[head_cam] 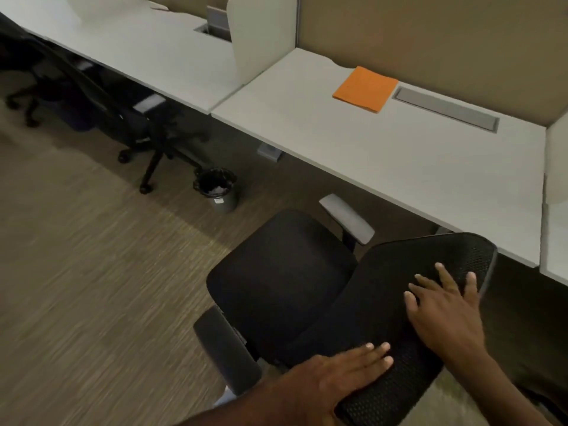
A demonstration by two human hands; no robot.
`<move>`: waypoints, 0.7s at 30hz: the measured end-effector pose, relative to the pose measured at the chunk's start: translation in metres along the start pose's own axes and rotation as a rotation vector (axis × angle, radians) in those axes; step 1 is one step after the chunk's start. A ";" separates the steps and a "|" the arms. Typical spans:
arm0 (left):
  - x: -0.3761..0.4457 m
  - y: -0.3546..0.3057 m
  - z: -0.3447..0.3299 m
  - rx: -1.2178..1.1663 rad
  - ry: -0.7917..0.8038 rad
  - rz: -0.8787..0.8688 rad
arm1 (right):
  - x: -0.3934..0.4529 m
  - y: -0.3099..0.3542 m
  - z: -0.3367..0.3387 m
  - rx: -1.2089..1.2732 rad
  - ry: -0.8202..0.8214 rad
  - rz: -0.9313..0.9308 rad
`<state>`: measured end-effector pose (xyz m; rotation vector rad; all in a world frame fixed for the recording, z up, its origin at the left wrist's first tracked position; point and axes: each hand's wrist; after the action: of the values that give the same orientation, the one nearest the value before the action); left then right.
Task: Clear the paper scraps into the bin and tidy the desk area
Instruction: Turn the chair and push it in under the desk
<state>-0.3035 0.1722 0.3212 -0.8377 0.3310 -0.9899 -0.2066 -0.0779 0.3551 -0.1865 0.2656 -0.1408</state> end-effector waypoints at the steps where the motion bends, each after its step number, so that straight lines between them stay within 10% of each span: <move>1: -0.013 0.006 0.008 -0.009 -0.009 0.013 | 0.000 0.007 0.004 0.000 0.013 0.051; 21: -0.178 0.089 0.169 0.397 0.335 0.182 | -0.041 0.087 0.029 0.181 0.137 0.745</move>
<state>-0.2438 0.4251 0.3439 -0.2748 0.4690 -0.9810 -0.2280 0.0185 0.3748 0.1097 0.4405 0.5618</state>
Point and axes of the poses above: each hand's wrist, its own x-axis towards the middle knuckle, its own z-axis out of the back of the hand, y = z × x, and after that the axes turned 6 degrees about -z, right-handed
